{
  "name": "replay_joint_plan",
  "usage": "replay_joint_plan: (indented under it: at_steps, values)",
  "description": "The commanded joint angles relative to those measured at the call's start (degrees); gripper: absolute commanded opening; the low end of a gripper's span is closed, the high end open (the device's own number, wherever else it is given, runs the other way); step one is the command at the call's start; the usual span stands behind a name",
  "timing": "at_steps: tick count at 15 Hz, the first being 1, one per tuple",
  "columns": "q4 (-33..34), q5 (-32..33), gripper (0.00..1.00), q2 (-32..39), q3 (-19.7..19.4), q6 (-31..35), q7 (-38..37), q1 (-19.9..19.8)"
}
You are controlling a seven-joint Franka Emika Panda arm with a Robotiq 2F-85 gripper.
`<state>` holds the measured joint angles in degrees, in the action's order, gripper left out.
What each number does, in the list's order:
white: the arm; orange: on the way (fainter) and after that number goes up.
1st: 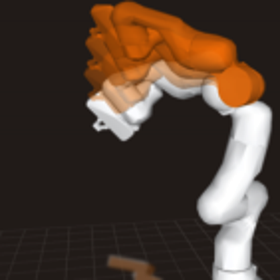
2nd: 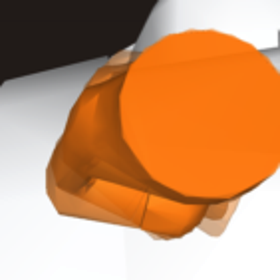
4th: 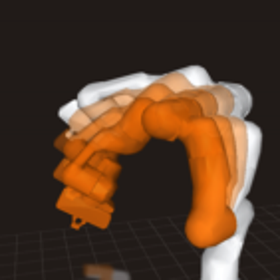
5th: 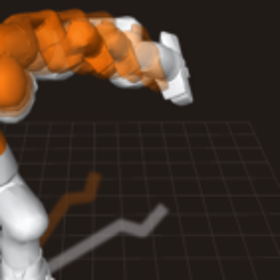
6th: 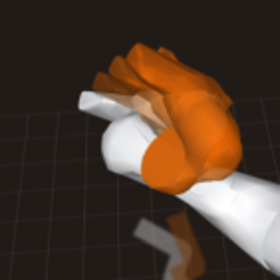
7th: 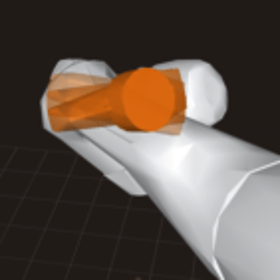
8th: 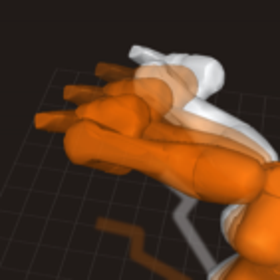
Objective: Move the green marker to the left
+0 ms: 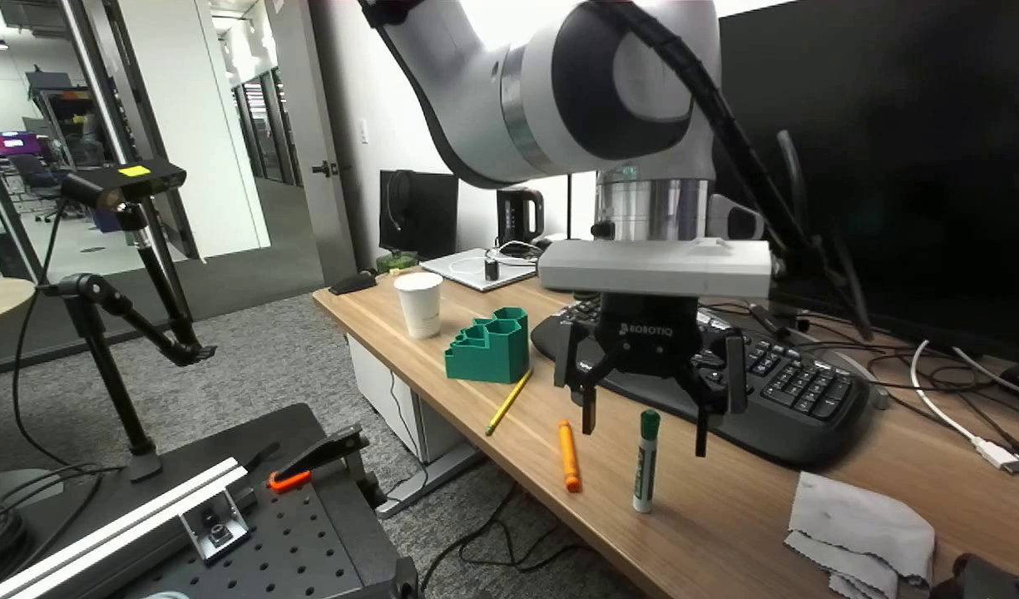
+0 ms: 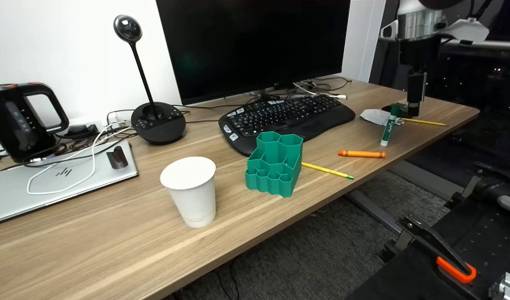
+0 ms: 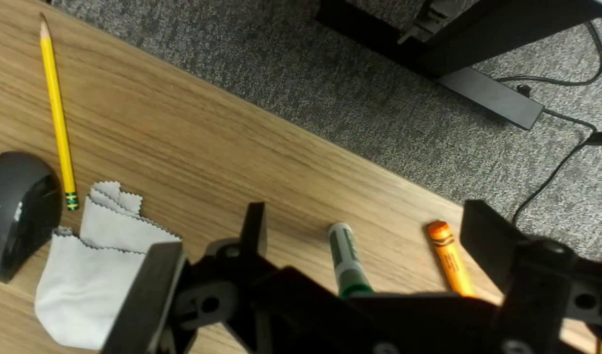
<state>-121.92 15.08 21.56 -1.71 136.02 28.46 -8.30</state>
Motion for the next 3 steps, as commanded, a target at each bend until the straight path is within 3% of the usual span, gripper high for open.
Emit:
replay_joint_plan:
  at_steps: [1, 3]
  values:
    - [-0.47, 0.03, 1.00, -1.42, -0.64, -1.52, -0.42, 0.11]
    - [-1.59, 0.11, 1.00, -3.99, -1.39, -3.03, -0.72, 0.10]
